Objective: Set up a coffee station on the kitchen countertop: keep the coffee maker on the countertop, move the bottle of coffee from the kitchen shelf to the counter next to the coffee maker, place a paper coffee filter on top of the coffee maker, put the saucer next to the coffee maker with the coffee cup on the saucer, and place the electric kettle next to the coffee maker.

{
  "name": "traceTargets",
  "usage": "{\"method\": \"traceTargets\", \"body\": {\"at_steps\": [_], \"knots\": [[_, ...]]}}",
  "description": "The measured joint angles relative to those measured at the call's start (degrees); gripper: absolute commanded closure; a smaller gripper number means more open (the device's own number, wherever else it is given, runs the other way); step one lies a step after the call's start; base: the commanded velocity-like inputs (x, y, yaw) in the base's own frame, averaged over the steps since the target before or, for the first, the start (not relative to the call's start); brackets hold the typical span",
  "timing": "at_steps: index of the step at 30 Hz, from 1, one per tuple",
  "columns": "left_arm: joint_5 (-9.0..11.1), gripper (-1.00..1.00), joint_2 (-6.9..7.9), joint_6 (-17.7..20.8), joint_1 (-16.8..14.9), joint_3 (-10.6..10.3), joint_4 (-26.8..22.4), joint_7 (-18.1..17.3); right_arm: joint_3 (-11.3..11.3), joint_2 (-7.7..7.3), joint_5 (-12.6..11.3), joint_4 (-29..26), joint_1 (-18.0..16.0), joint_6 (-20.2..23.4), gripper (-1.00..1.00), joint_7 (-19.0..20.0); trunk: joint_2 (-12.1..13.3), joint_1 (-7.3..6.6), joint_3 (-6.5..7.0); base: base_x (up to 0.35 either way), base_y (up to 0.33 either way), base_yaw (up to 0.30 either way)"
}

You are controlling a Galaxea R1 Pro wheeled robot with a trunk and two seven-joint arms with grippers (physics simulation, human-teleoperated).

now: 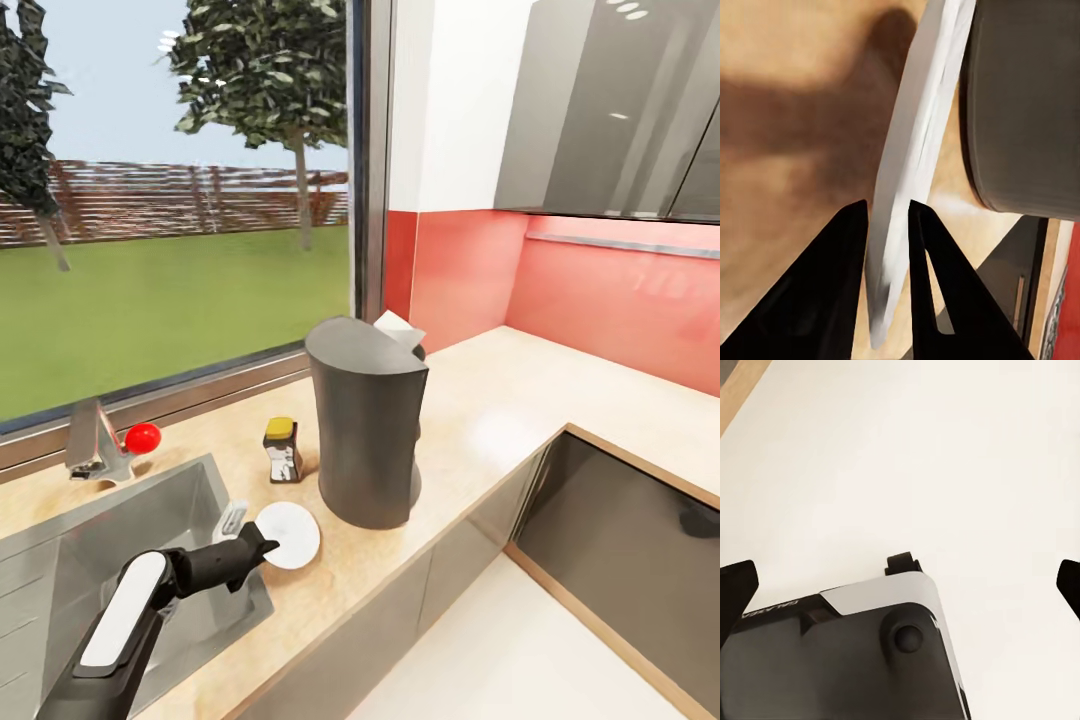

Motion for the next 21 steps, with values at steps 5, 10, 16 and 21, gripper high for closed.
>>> {"method": "traceTargets", "body": {"at_steps": [5,10,16,21], "knots": [[0.0,1.00,0.01,0.0,0.0,-0.1,0.1,0.0,0.0,0.00,0.0,0.0,0.0,0.0,-1.00,0.0,0.0,0.00,0.00,0.011,0.000,0.000],[0.0,1.00,0.01,0.0,0.0,-0.1,0.2,0.0,0.0,0.00,0.0,0.0,0.0,0.0,-1.00,0.0,0.0,-0.02,0.00,0.165,0.000,0.000],[0.0,1.00,0.09,0.0,0.0,0.0,0.3,0.0,0.0,0.00,0.0,0.0,0.0,0.0,-1.00,0.0,0.0,0.00,0.00,0.065,0.000,0.000],[0.0,1.00,0.11,0.0,0.0,0.1,0.3,0.0,0.0,0.00,0.0,0.0,0.0,0.0,-1.00,0.0,0.0,0.00,0.00,0.004,0.000,0.000]]}}
